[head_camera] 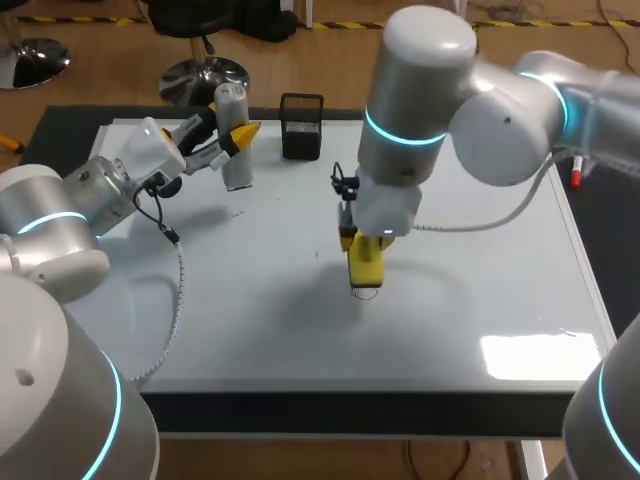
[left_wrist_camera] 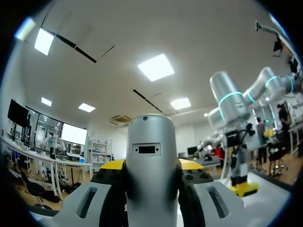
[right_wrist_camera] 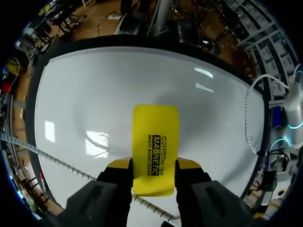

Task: Pick up the inspection probe, press it on each red-marked spot on the whiteboard one by one, put down the probe, pick up the eraser, and wipe off all the red marks.

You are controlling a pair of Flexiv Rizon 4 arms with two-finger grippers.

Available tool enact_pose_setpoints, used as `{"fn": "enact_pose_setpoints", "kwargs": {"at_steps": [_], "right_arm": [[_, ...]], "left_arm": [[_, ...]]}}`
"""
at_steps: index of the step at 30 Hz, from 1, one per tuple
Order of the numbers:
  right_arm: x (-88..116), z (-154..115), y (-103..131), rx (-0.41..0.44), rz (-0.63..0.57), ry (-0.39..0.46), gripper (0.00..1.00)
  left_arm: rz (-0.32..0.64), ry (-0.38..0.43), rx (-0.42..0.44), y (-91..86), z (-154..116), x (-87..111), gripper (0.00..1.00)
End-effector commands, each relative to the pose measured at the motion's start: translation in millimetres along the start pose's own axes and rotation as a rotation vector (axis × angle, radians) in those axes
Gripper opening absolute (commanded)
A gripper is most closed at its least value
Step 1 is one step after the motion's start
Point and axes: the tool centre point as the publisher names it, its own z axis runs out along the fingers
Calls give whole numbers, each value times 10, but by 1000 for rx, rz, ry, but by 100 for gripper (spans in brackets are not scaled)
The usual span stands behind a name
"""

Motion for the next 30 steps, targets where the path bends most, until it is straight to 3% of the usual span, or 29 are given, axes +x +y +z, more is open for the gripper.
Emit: {"fn": "enact_pose_setpoints", "kwargs": {"at_steps": [1,17,30], "right_arm": [[-106,93,-9,-9,-9,13,0],[-354,422,195,-61,-41,1,0],[-369,603,254,-86,-53,6,0]], "left_arm": [[-1,3,2,-1,3,-10,0],[-1,3,2,-1,3,-10,0],[-1,3,2,-1,3,-10,0]]}}
